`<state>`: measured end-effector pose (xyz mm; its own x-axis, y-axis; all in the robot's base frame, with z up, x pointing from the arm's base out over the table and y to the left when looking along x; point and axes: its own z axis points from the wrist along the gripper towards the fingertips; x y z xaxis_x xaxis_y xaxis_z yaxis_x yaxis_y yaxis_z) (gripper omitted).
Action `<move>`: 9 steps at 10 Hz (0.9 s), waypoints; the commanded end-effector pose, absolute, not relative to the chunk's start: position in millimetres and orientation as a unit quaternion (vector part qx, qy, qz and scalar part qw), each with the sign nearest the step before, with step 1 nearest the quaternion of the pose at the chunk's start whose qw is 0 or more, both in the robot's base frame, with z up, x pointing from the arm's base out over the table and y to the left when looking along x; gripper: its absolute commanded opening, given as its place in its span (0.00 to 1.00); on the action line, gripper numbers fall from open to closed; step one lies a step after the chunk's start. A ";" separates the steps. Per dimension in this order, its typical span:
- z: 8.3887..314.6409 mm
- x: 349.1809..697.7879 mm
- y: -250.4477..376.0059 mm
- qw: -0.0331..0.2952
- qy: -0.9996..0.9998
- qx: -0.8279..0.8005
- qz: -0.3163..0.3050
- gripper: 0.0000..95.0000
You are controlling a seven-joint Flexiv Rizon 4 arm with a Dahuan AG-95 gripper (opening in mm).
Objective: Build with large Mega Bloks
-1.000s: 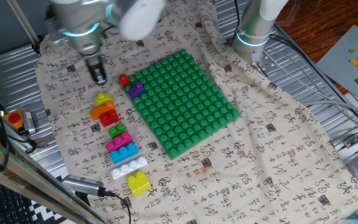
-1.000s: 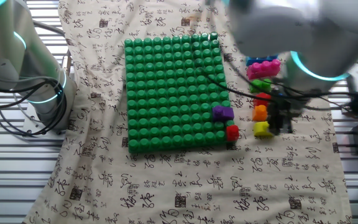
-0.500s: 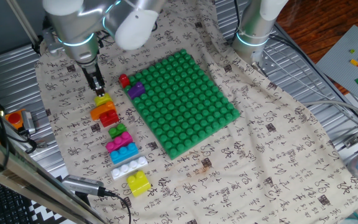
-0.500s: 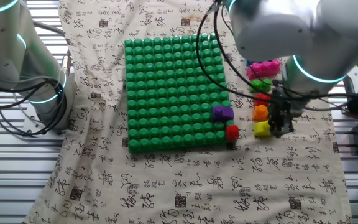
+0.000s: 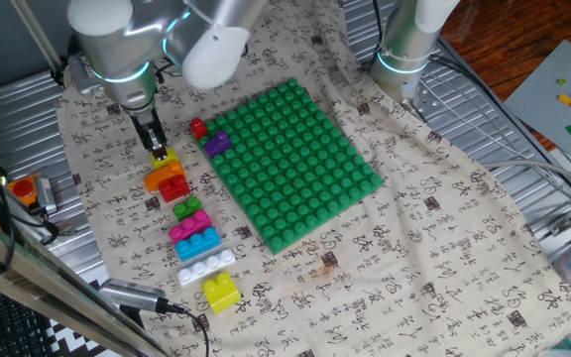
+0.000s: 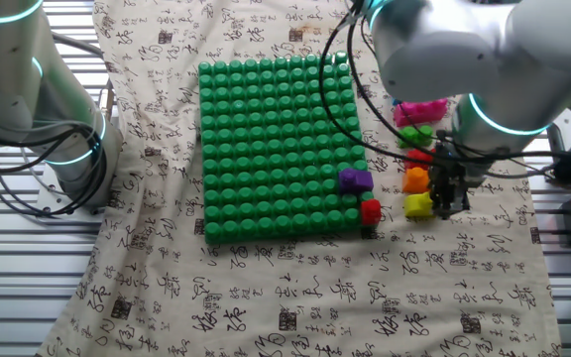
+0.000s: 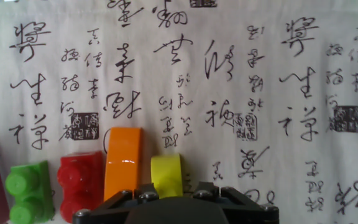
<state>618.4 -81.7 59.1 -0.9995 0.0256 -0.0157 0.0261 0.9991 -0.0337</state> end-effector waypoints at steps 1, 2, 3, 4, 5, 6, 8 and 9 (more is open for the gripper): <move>55.9 620.7 -81.9 0.007 1.000 0.010 -0.016 0.40; 54.2 621.0 -82.0 0.008 1.000 0.009 -0.016 0.40; 52.5 621.4 -81.7 0.009 1.000 0.008 -0.016 0.40; 50.7 621.5 -81.2 0.009 1.000 0.007 -0.015 0.40; 49.3 621.5 -81.0 0.009 1.000 0.005 -0.016 0.40; 47.3 621.5 -81.2 0.010 1.000 0.001 -0.015 0.40; 43.8 621.4 -81.4 0.011 1.000 -0.005 -0.015 0.40; 41.8 620.9 -80.6 0.012 1.000 -0.007 -0.015 0.40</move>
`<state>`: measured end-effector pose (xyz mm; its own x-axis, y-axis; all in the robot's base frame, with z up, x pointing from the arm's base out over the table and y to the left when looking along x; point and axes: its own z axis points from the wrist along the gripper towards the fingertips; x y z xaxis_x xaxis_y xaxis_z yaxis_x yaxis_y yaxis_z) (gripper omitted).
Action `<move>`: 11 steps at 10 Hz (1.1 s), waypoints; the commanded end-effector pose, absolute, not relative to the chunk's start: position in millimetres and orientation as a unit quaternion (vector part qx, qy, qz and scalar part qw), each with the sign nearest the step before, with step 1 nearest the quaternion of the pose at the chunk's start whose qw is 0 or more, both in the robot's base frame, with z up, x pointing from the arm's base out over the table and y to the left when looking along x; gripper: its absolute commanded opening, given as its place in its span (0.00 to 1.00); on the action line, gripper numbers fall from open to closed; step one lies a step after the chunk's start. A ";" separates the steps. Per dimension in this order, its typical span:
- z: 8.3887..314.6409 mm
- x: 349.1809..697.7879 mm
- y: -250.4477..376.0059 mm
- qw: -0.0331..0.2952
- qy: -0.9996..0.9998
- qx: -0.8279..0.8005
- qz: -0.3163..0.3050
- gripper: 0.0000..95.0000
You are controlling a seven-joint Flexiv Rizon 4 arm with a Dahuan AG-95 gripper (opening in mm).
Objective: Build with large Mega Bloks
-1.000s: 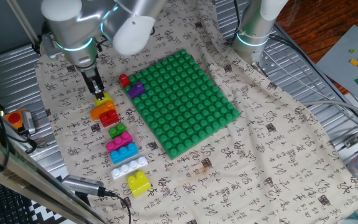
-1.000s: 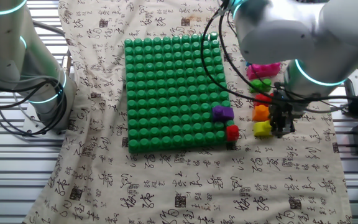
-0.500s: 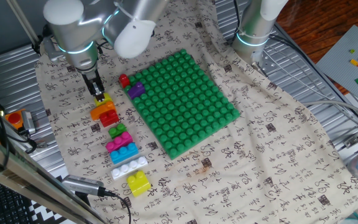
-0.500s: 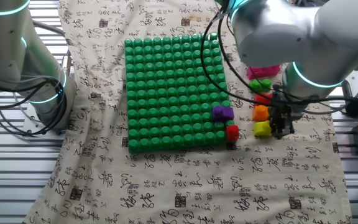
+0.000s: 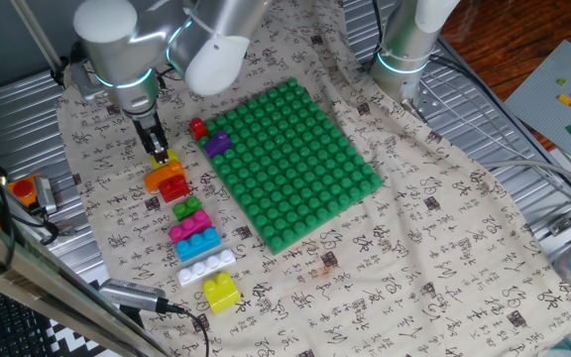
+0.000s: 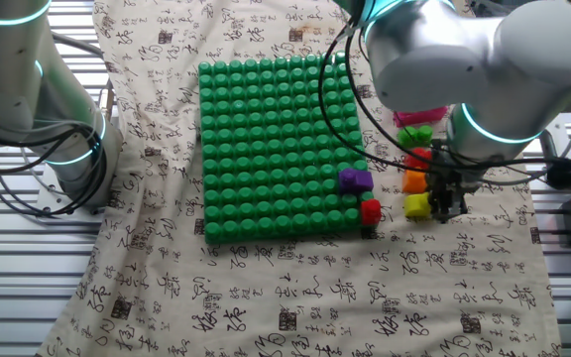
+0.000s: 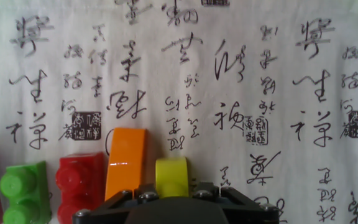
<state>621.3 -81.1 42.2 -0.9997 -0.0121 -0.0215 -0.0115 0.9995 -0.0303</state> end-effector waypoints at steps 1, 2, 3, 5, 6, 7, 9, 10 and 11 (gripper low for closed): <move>40.2 620.6 -79.8 0.013 1.000 -0.008 -0.015 0.40; 37.9 620.2 -79.0 0.015 1.000 -0.008 -0.016 0.40; 35.5 619.4 -79.1 0.017 1.000 -0.006 -0.017 0.20; 31.5 616.5 -80.0 0.023 1.000 -0.006 -0.016 0.00; 31.2 615.9 -80.2 0.021 1.000 -0.009 -0.016 0.00; 33.2 615.5 -79.9 0.016 1.000 -0.016 -0.016 0.00; 41.9 613.8 -78.1 0.012 0.999 -0.032 -0.016 0.00; 53.6 610.7 -75.3 0.005 0.999 -0.036 -0.016 0.00; 68.3 605.7 -71.1 -0.002 0.999 -0.034 -0.016 0.00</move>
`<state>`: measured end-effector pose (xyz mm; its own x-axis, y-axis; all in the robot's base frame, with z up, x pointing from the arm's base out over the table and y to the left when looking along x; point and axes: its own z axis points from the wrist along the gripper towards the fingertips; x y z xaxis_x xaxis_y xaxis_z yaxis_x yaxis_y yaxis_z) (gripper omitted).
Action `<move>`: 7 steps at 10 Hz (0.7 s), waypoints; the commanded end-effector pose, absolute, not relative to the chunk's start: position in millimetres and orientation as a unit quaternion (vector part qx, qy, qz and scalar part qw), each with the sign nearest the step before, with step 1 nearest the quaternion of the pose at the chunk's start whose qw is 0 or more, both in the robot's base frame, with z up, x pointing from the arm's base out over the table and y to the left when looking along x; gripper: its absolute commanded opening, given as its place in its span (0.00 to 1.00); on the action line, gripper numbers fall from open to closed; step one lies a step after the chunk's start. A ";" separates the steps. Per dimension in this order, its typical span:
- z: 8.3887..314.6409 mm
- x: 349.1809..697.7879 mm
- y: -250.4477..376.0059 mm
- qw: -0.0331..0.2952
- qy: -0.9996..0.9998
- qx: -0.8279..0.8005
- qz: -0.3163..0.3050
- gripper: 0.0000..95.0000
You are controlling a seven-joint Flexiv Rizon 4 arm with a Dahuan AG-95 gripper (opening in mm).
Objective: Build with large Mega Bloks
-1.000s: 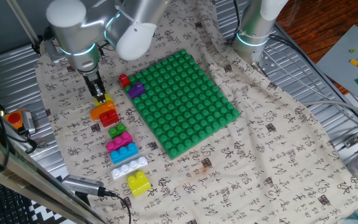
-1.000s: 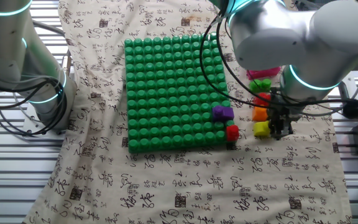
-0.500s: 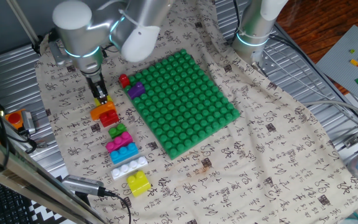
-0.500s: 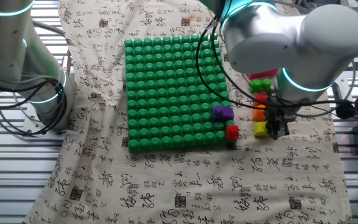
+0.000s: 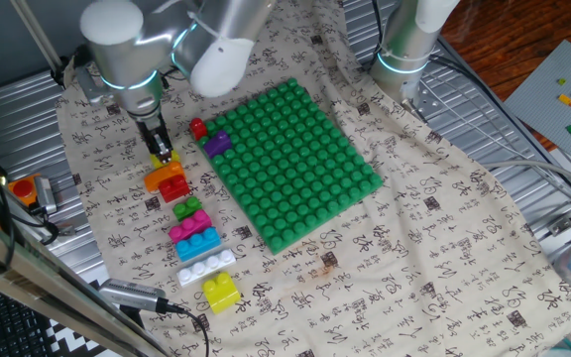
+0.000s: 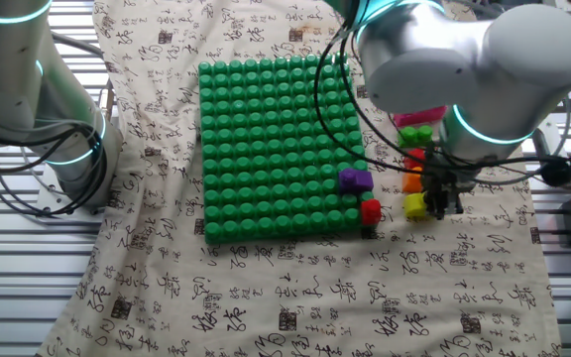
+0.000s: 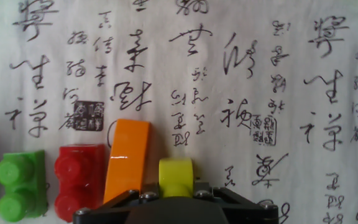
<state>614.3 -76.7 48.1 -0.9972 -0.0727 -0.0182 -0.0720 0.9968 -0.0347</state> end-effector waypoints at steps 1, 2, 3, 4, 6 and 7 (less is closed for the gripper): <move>78.1 601.8 -67.8 -0.006 0.999 -0.034 -0.015 0.00; 95.1 593.4 -61.2 -0.010 0.999 -0.032 -0.017 0.00; 105.9 587.2 -56.4 -0.013 0.999 -0.028 -0.021 0.00; 114.5 581.3 -52.0 -0.015 1.000 -0.019 -0.019 0.00; 131.5 566.3 -38.6 -0.022 1.000 -0.005 -0.015 0.00; 134.6 561.5 -31.7 -0.021 1.000 0.003 -0.015 0.00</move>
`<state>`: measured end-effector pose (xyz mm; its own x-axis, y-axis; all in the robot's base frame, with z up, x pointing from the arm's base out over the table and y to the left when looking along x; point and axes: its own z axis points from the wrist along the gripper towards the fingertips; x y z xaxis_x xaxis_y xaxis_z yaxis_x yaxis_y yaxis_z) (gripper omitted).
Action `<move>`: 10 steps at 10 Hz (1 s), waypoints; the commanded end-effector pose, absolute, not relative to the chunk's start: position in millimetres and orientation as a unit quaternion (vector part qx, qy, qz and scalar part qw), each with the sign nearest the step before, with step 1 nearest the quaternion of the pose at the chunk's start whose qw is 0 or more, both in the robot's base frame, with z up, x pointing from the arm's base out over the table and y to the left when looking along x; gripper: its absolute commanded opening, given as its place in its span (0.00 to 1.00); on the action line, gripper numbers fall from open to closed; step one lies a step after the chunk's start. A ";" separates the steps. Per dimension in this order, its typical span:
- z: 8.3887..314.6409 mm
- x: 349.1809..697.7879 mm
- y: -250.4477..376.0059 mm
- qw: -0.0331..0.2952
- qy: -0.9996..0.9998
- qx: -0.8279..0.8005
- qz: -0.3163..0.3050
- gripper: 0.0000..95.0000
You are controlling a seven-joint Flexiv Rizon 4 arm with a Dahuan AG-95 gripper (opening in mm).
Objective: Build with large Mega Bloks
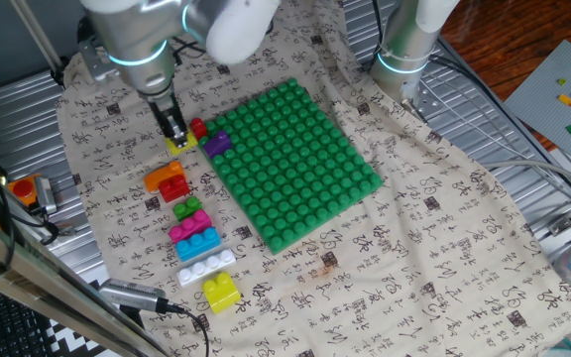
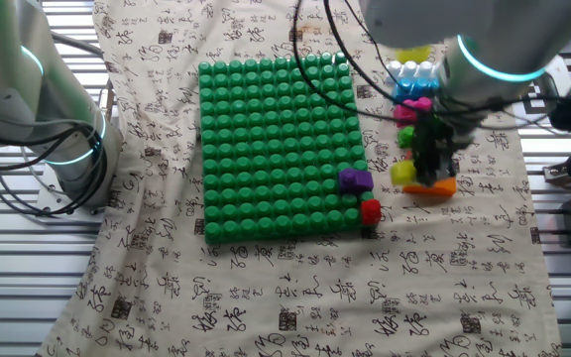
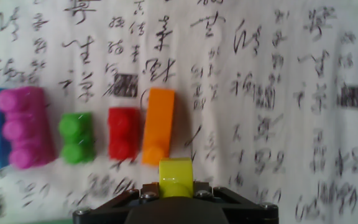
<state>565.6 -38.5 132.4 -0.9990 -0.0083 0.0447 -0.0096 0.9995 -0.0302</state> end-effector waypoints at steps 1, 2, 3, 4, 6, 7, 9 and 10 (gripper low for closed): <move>135.3 559.2 -26.8 0.019 -1.000 -0.007 0.013 0.00; 135.0 556.8 -19.9 0.019 -1.000 -0.007 0.012 0.00; 134.0 555.2 -14.2 0.021 -1.000 -0.007 0.011 0.00; 133.3 555.9 -13.5 0.023 -1.000 -0.004 0.007 0.00; 132.8 556.5 -13.3 0.023 -1.000 0.003 0.007 0.00; 132.8 556.5 -13.3 0.023 -1.000 0.001 0.013 0.00; 132.8 556.5 -13.3 0.021 -1.000 0.010 0.015 0.00; 132.8 556.5 -13.3 0.022 -1.000 0.012 0.015 0.00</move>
